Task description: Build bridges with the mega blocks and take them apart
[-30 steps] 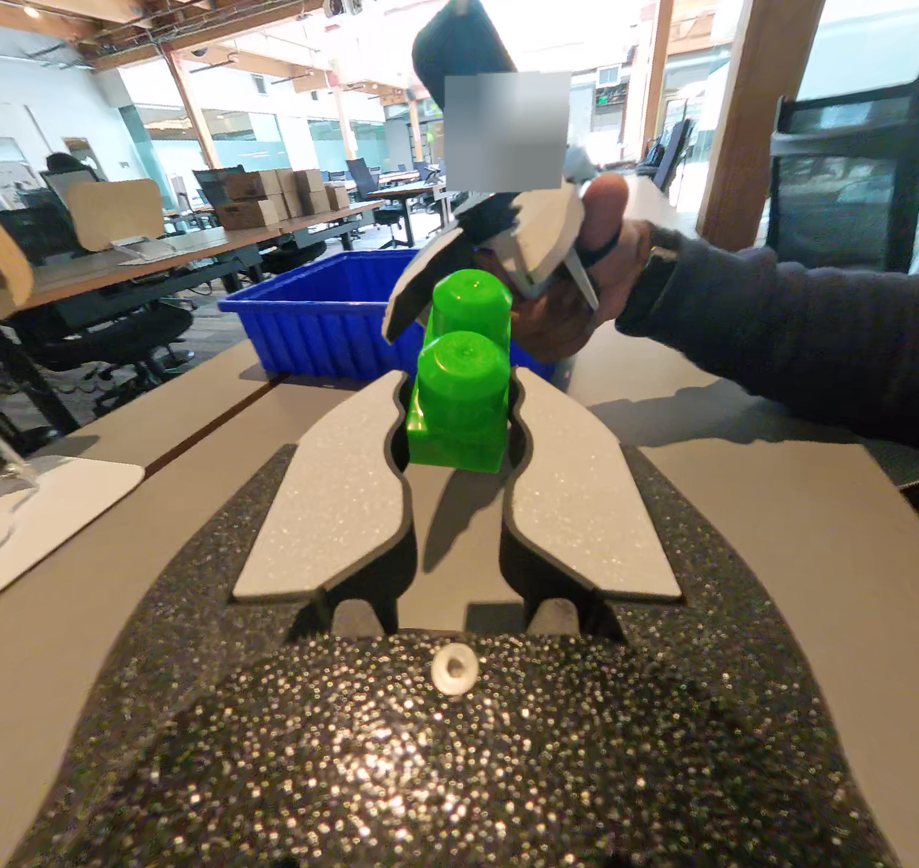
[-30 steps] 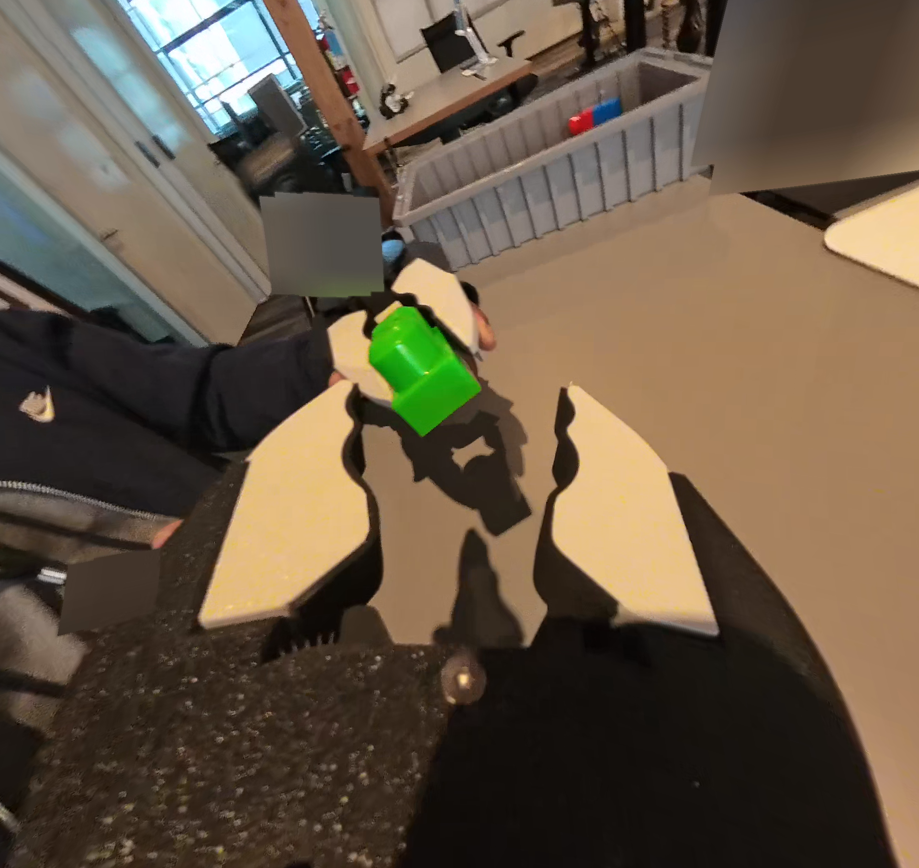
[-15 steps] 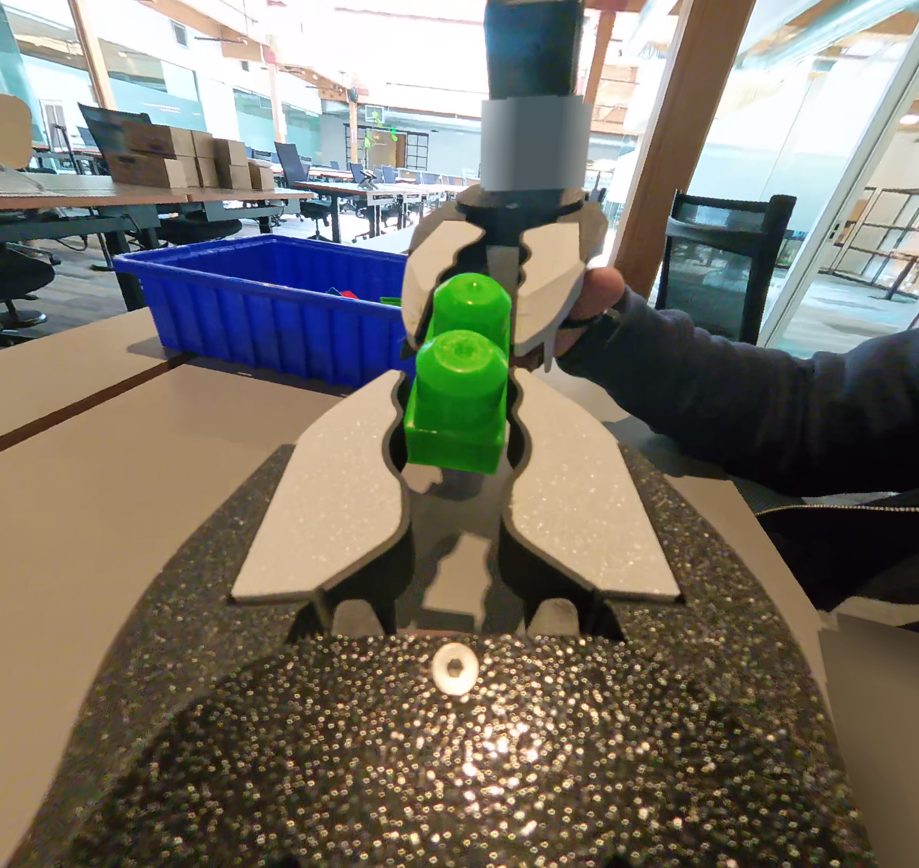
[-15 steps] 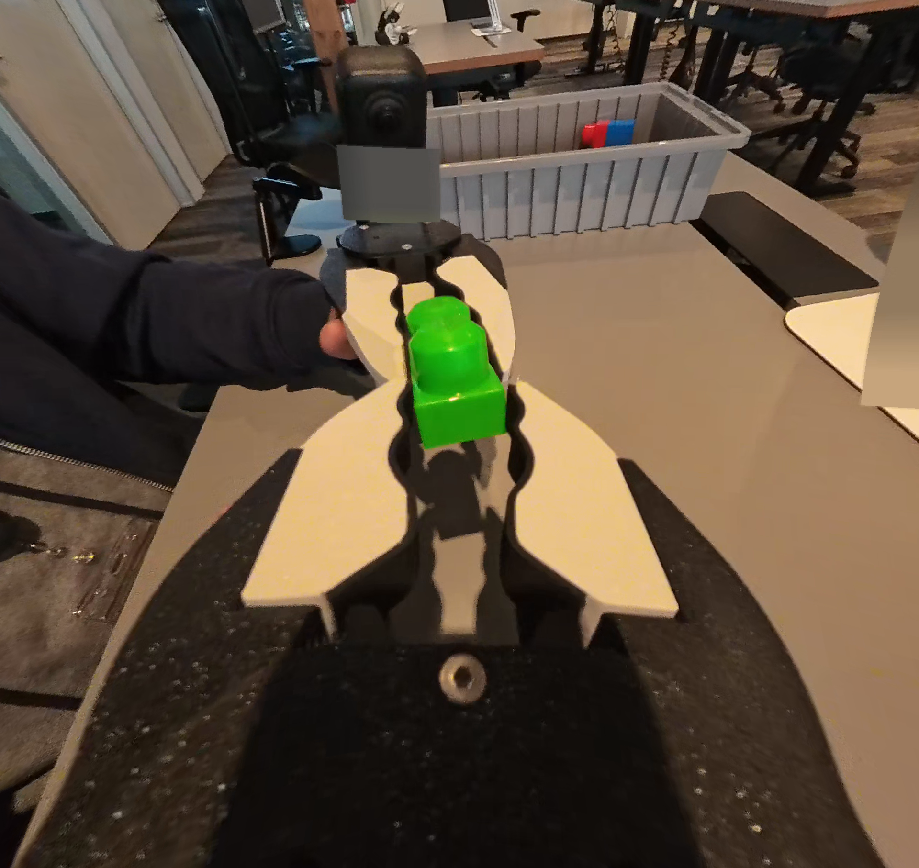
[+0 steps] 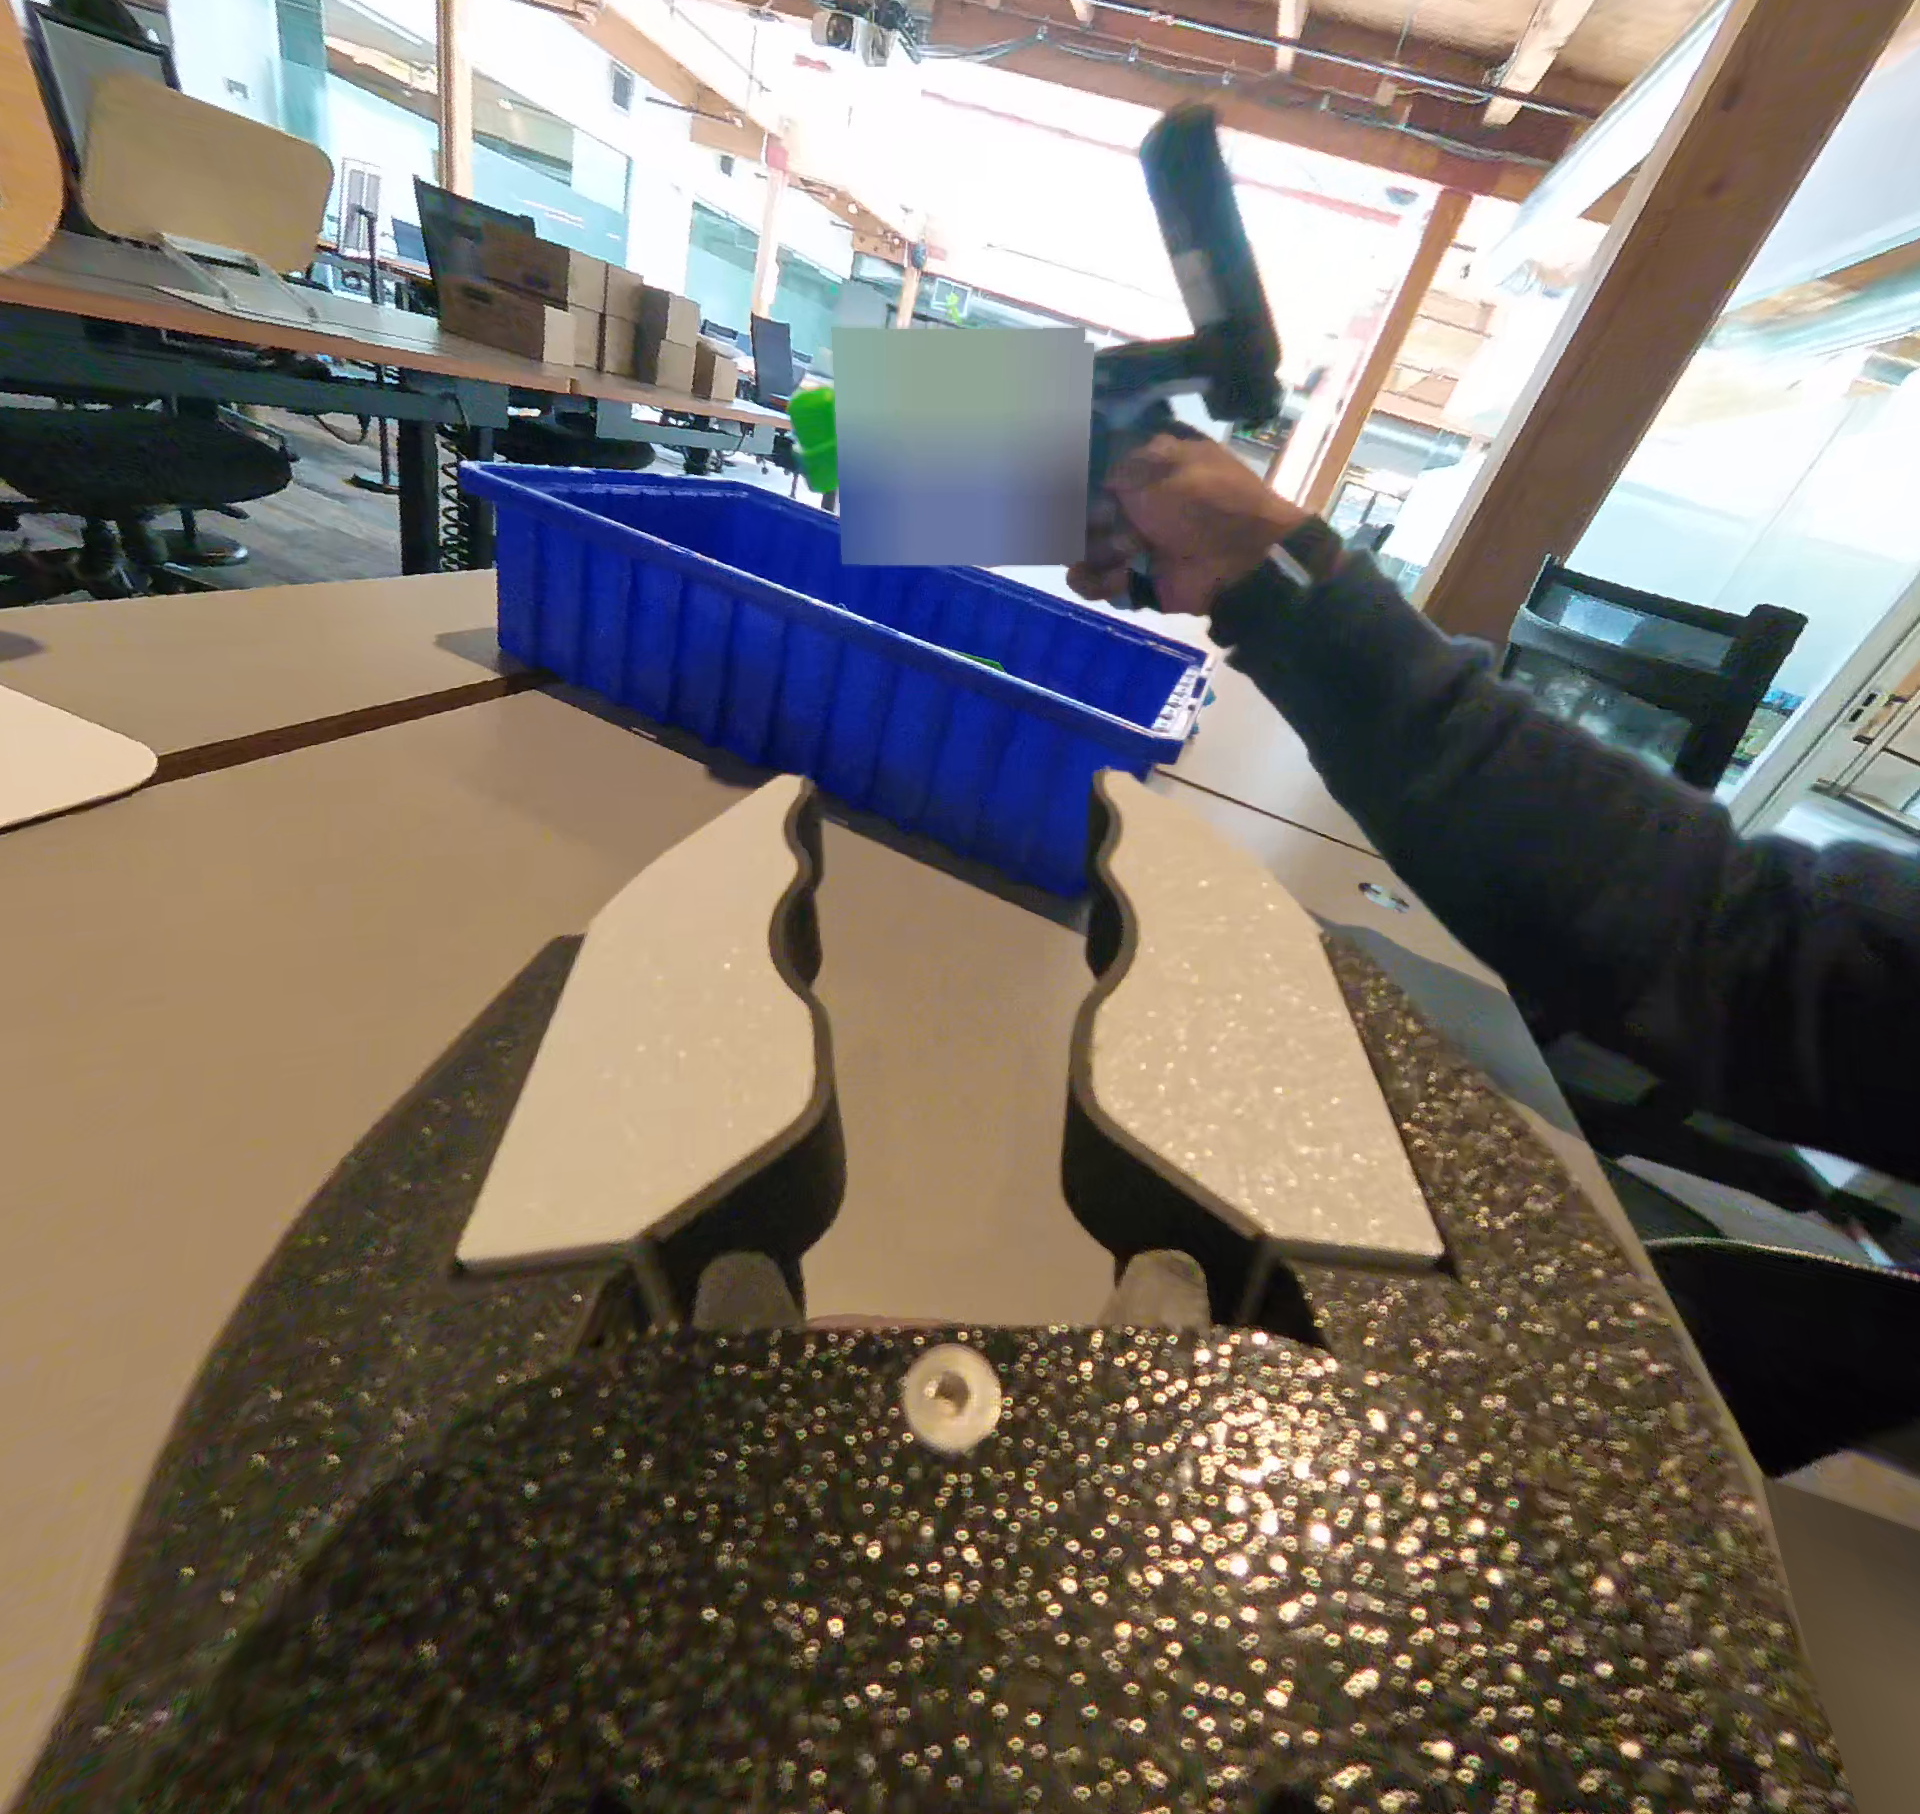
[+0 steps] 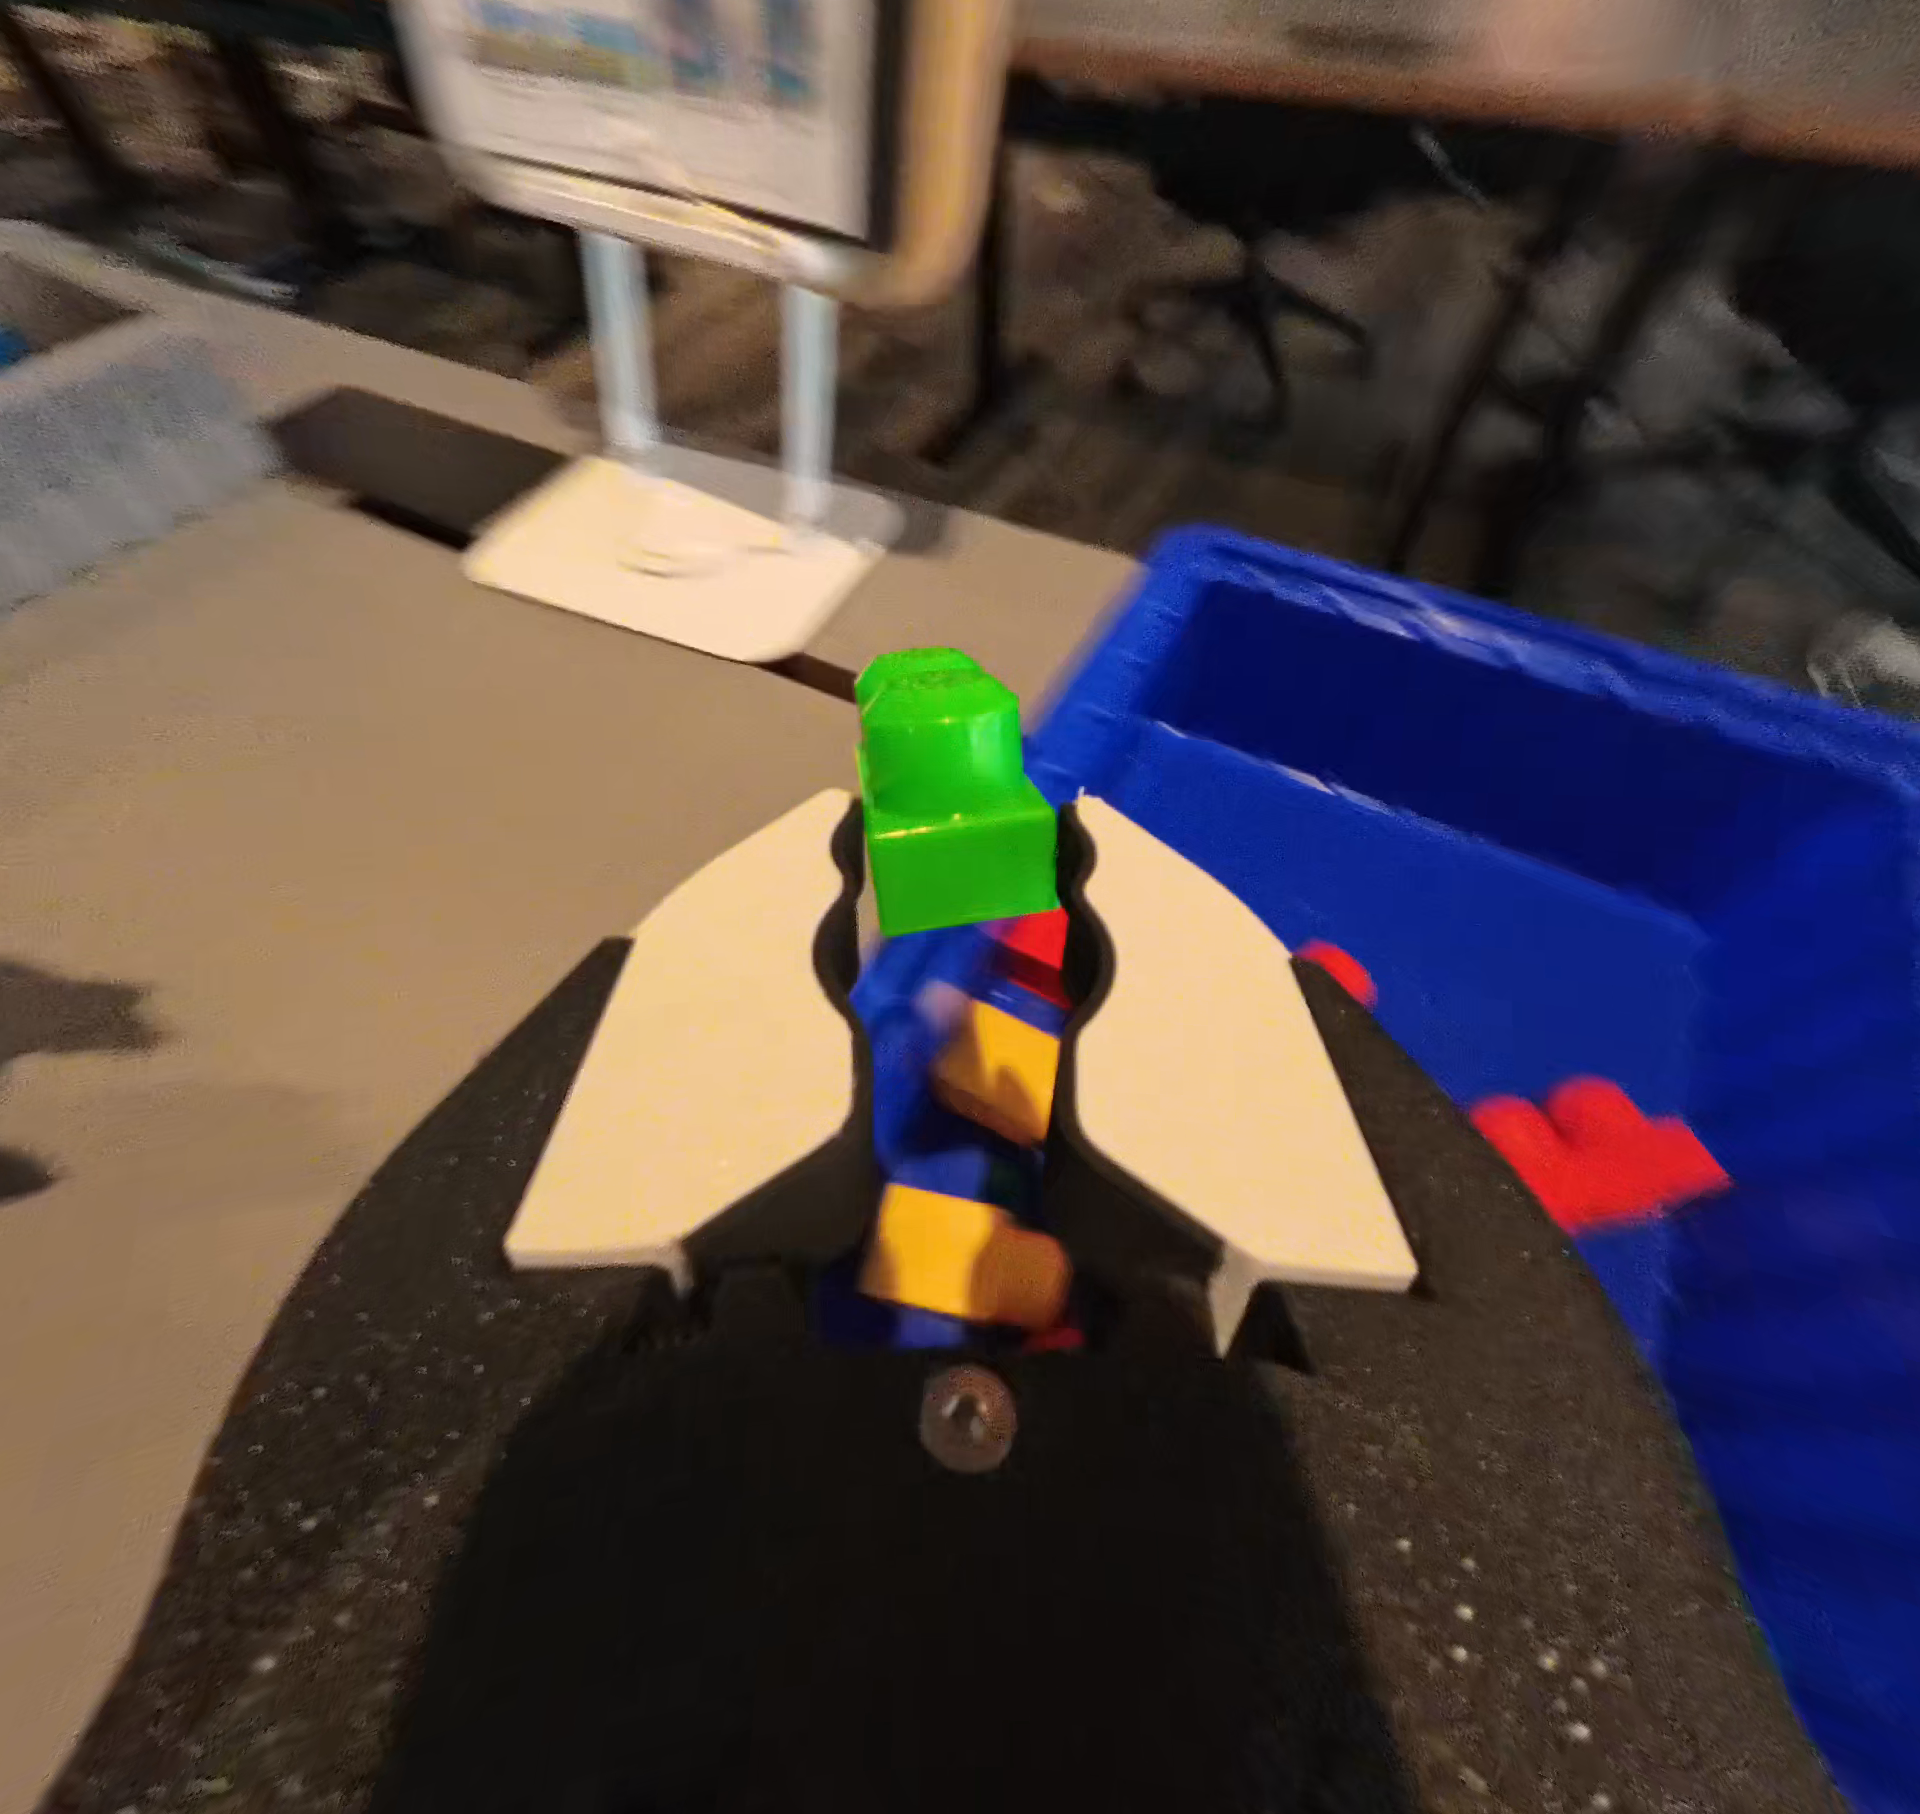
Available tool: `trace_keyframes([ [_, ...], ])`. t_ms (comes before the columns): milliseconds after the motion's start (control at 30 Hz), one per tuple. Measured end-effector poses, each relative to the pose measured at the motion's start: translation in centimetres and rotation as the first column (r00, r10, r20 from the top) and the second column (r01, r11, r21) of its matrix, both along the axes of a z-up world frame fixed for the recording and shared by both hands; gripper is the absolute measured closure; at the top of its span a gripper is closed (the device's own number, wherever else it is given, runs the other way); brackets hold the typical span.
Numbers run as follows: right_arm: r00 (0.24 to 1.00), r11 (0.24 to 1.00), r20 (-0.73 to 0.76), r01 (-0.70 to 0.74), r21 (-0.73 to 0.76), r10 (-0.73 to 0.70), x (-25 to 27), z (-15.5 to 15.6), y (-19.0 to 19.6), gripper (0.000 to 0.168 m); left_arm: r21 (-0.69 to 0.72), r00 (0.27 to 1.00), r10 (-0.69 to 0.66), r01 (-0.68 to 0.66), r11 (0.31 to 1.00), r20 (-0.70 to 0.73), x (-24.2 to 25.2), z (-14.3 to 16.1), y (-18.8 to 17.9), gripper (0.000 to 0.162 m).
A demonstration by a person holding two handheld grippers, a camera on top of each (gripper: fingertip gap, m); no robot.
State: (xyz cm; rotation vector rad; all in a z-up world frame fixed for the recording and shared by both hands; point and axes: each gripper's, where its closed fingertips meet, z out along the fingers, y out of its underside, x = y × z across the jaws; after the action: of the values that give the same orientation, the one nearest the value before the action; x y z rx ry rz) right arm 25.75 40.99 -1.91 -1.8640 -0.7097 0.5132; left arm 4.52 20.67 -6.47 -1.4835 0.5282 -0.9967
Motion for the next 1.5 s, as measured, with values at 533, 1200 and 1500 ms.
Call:
trace_keyframes([
  [533, 0.913, 0.904, 0.239, 0.38, -0.196, -0.332, 7.1, -9.6, 10.8, 0.092, 0.015, 0.998, -0.005, 0.006, 1.0, -0.06, 0.4, -0.3, -0.3, 0.117],
  [1200, 0.91, 0.865, 0.262, -0.395, 0.31, 0.322, -17.7, -5.6, -17.9, 0.115, 0.181, 0.853, 0.418, -0.378, 0.908, -0.313, -7.6, 0.7, 1.9, 0.113],
  [1500, 0.823, 0.846, 0.271, -0.531, 0.05, 0.5, -20.3, -13.1, -20.3, 0.113, 0.07, 0.579, 0.739, -0.769, 0.635, -0.344, -31.5, 6.8, -1.2, 0.11],
])
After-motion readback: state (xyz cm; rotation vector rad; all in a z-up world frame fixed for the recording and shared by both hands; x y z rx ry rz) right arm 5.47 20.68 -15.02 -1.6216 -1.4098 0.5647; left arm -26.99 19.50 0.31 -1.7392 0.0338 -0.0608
